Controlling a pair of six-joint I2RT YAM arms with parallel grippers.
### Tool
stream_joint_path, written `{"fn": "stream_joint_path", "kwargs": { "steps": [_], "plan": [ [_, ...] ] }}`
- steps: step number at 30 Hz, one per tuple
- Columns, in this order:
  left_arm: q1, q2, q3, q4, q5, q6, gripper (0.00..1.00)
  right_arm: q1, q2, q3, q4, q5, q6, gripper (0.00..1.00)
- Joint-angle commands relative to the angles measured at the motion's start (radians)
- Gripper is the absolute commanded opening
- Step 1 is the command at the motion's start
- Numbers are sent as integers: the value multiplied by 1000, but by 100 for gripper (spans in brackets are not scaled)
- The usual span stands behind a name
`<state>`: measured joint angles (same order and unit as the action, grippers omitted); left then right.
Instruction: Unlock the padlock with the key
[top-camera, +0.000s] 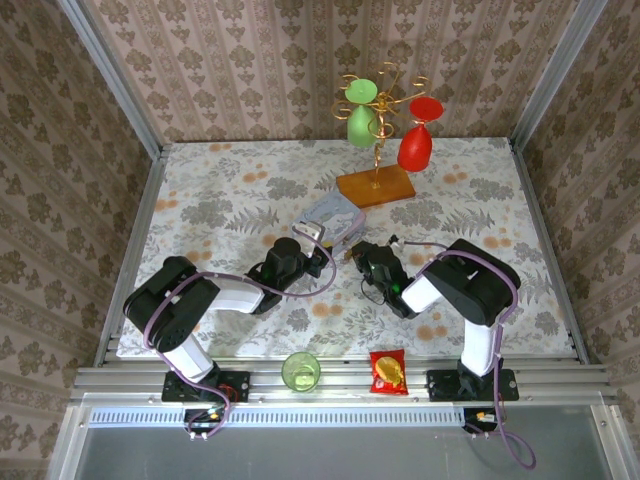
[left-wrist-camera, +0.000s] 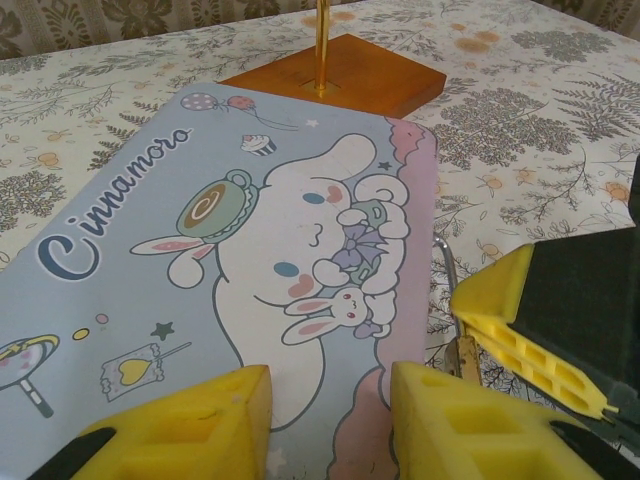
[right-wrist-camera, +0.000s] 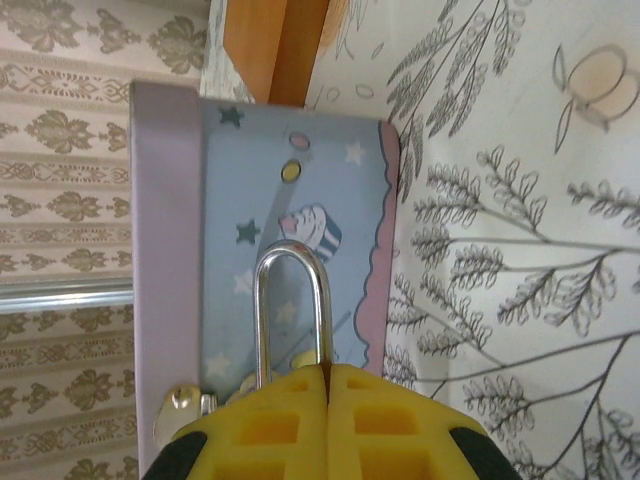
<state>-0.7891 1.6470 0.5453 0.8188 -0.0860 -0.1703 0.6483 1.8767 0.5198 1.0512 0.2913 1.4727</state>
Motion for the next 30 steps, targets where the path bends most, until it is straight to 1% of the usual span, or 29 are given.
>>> {"fn": "stream_joint_path", "kwargs": {
  "steps": [1,4,9,11,15,18,20,22,24,25,26,28,30],
  "plan": [
    [25,44,-56,-247,-9,-17,36,-27,-11,-9,-14,83,-1,0],
    [25,42,-58,-249,-12,-19,37,-39,-23,-11,-36,80,-20,0],
    [30,29,-53,-273,-19,-21,36,-53,-92,-25,-117,109,-93,0],
    [32,17,-60,-266,-23,-24,37,-59,-100,-30,-118,103,-104,0],
    [37,10,-66,-263,-21,-31,36,-64,-78,-27,-84,91,-99,0],
    [43,9,-71,-262,-15,-38,37,-80,-52,-20,-106,82,-46,0],
    [45,5,-74,-263,-15,-38,37,-84,-29,-19,-95,65,-34,0],
    [47,1,-75,-261,-12,-38,37,-85,-16,-9,-79,24,-74,0],
    [48,-1,-72,-265,-9,-37,37,-87,-27,8,-112,-17,-131,0],
    [47,1,-68,-266,-7,-37,37,-85,-36,12,-137,-24,-160,1],
    [48,1,-67,-268,-6,-38,37,-85,-45,13,-175,-31,-173,7],
    [47,2,-65,-267,-4,-41,37,-88,-46,13,-172,-66,-220,17],
    [48,4,-67,-264,-4,-44,37,-92,-46,7,-158,-88,-251,20]
  ]
}}
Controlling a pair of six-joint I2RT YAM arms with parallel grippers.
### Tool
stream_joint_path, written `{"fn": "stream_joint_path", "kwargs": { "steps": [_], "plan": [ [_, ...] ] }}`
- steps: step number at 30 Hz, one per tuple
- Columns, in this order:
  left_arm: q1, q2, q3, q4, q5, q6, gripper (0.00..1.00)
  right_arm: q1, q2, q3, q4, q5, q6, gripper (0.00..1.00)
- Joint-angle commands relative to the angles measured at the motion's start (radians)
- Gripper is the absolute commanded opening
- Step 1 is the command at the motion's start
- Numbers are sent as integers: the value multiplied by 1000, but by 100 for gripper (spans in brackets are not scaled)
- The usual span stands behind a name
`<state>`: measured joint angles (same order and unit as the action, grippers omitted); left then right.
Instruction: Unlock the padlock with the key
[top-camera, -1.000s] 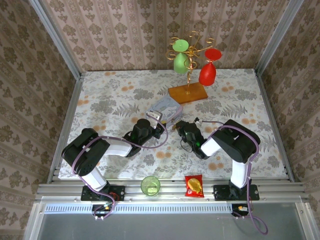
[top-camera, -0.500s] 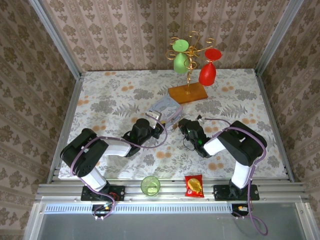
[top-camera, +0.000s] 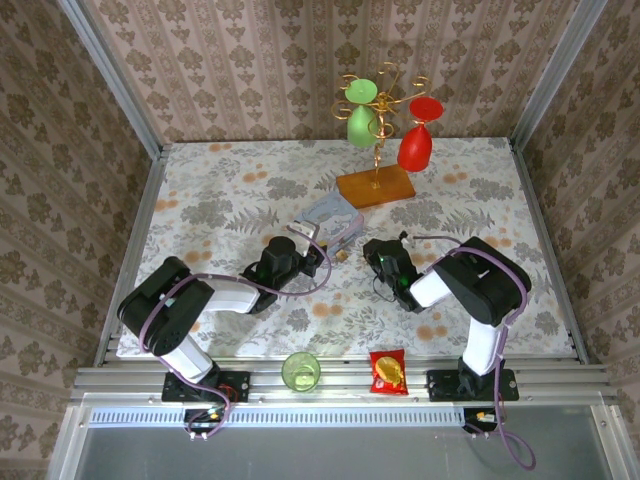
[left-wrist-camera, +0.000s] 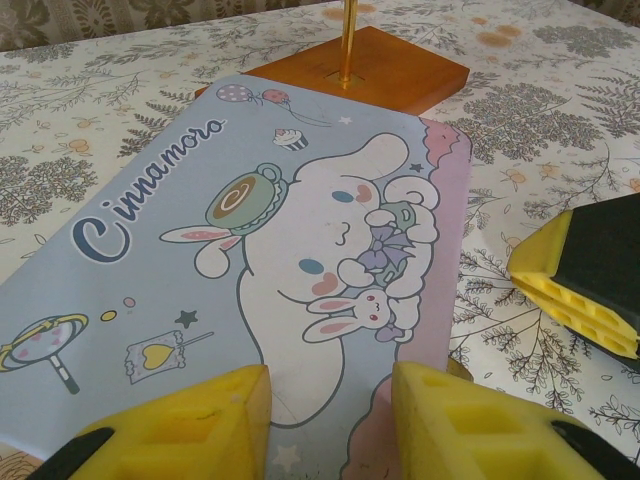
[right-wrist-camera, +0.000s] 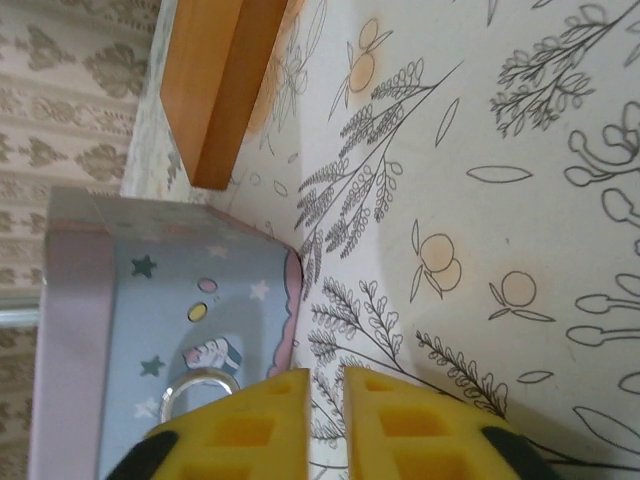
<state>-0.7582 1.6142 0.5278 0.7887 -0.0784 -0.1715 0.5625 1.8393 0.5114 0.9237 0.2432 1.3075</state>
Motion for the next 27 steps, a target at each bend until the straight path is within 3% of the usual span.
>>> {"fn": "stream_joint_path", "kwargs": {
  "steps": [1,6,13,17,20,23,27],
  "plan": [
    [17,38,-48,-235,-11,-43,37,-13,-4,13,-12,-63,-104,21],
    [16,43,-45,-238,-9,-43,37,-41,49,76,-11,-238,-146,24],
    [18,49,-34,-246,-2,-54,38,6,-3,65,-174,-182,-212,29],
    [17,51,-20,-264,3,-56,38,57,-126,155,-540,-61,-470,42],
    [18,50,-15,-268,7,-56,38,82,-139,262,-753,-57,-695,44],
    [18,52,-11,-276,8,-52,38,119,-135,290,-823,-12,-839,44],
    [17,57,-12,-278,9,-54,38,145,-128,265,-777,-6,-925,47]
  ]
}}
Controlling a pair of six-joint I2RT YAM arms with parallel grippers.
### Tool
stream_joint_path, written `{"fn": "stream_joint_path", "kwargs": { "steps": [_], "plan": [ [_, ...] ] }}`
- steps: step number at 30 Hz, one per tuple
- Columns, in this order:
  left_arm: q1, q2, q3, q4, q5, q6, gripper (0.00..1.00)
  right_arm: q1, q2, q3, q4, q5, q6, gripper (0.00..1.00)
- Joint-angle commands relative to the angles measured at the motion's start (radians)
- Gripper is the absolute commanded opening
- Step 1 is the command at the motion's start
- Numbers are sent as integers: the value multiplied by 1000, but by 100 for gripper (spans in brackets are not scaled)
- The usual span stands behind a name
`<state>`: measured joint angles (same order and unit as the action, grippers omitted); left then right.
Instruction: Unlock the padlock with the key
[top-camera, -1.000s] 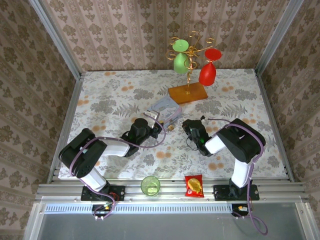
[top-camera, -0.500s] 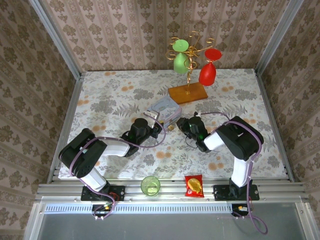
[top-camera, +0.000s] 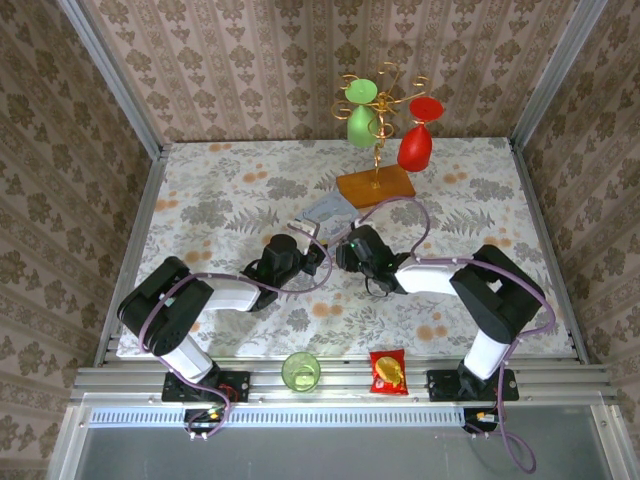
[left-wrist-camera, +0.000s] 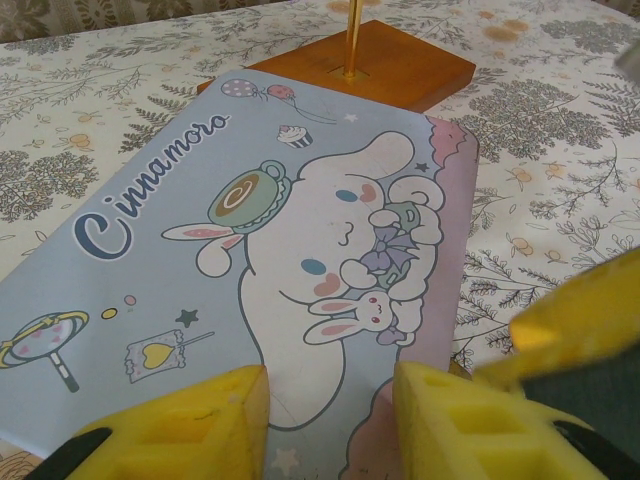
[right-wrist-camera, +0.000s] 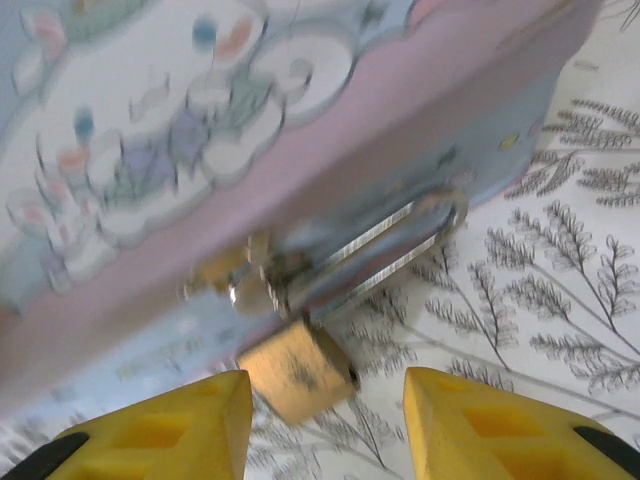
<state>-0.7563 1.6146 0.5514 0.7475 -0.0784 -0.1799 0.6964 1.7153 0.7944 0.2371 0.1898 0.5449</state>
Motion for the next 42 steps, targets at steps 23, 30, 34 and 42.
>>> {"fn": "stream_joint_path", "kwargs": {
  "steps": [23,30,34,42],
  "plan": [
    [23,93,-38,-215,38,-52,36,73,174,-50,292,141,-308,44],
    [29,97,-46,-212,45,-47,34,64,163,-78,365,218,-225,26],
    [31,98,-58,-201,51,-46,33,27,150,-101,383,197,-91,24],
    [32,83,-70,-210,46,-39,33,-18,153,-177,552,132,11,24]
  ]
}}
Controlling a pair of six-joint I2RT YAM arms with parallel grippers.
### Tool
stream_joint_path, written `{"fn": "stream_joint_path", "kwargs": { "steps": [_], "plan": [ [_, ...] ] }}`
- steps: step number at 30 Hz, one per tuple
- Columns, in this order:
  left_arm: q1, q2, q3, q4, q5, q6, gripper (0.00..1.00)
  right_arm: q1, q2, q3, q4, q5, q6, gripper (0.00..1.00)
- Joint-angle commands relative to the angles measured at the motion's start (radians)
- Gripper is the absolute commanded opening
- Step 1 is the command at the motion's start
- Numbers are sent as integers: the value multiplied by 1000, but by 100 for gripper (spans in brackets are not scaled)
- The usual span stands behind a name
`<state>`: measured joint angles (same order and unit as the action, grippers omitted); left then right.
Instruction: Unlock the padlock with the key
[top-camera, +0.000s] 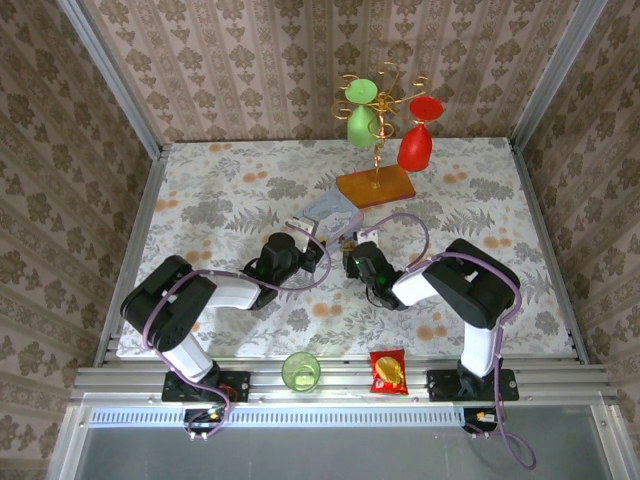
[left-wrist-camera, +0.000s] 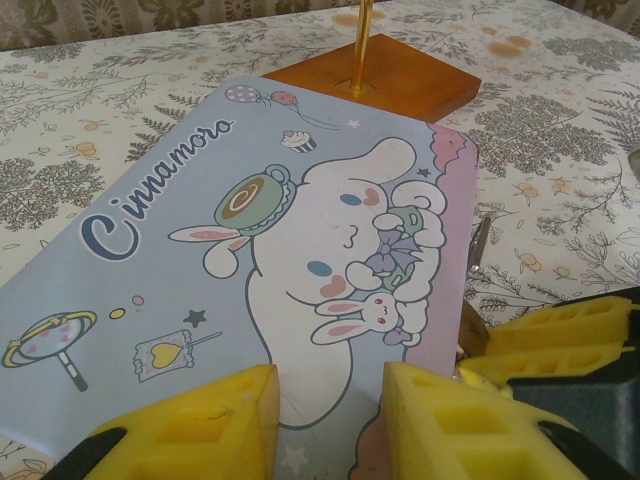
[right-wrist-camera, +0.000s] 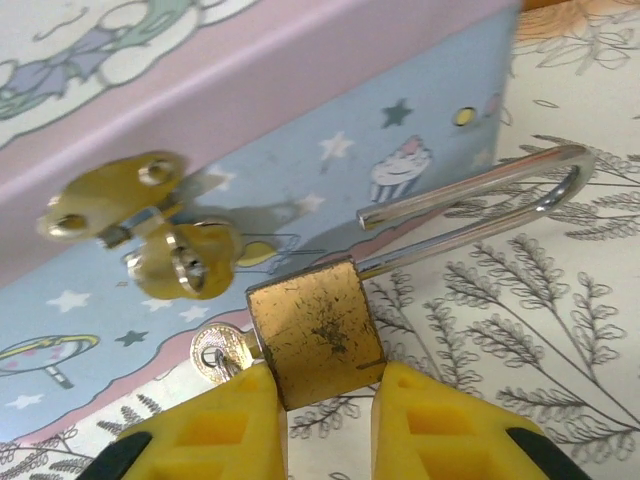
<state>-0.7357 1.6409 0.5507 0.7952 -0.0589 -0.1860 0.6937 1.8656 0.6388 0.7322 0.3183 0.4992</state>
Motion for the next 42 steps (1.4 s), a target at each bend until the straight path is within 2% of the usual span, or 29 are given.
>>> {"fn": "stream_joint_path", "kwargs": {
  "steps": [1,6,12,13,16,20,25,29,33,39,42],
  "plan": [
    [12,54,-70,-260,27,-33,33,-16,-3,-16,32,10,55,24],
    [17,42,-69,-269,27,-34,33,-22,-51,-14,-61,41,47,23],
    [41,5,-29,-350,14,-45,37,-28,-193,53,-472,90,33,25],
    [50,1,-13,-370,16,-47,37,-36,-225,64,-551,94,46,28],
    [72,10,48,-436,20,-46,39,-90,-287,88,-688,5,107,40],
    [118,45,124,-500,44,-56,40,-140,-280,169,-813,-56,168,48],
    [172,50,159,-503,87,-84,40,-164,-180,292,-863,-57,212,50],
    [175,16,172,-507,93,-79,41,-172,-74,378,-884,-72,272,49],
    [177,-47,181,-522,102,-85,46,-183,-9,387,-841,-56,326,44],
    [177,-157,150,-543,91,-82,47,-181,51,418,-860,-12,323,41],
    [177,-207,108,-536,92,-97,47,-181,66,407,-815,-18,324,41]
  ]
}}
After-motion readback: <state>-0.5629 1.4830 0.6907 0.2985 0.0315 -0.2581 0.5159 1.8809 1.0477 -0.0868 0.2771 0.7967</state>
